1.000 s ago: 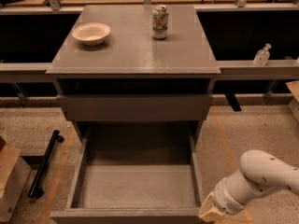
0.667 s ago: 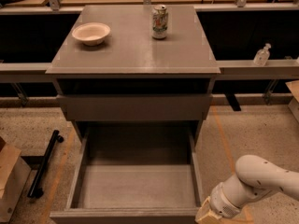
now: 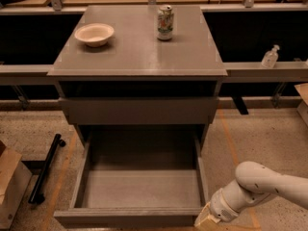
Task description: Close middle drawer
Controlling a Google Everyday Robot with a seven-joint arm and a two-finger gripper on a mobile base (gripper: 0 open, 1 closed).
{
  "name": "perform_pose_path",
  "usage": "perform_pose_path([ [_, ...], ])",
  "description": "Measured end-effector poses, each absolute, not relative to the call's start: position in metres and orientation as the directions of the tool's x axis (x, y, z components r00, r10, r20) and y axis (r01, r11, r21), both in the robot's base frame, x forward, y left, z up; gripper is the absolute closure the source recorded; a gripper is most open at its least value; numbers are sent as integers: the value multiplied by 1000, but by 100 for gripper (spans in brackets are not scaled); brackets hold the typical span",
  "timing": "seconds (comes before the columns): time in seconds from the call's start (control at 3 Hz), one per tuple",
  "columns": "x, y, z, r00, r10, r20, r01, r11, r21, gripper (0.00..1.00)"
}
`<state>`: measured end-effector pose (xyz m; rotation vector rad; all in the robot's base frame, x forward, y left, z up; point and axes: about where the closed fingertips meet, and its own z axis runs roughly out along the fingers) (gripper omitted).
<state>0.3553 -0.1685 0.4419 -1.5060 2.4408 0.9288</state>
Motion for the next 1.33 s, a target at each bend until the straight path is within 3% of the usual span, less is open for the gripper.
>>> perform_pose_path([
  [0.67,376,-162,437,-479,-769,-423,-857,307,413,100],
  [1.33,482,-160,457,-390,-783,-484,-915,271,299,100],
])
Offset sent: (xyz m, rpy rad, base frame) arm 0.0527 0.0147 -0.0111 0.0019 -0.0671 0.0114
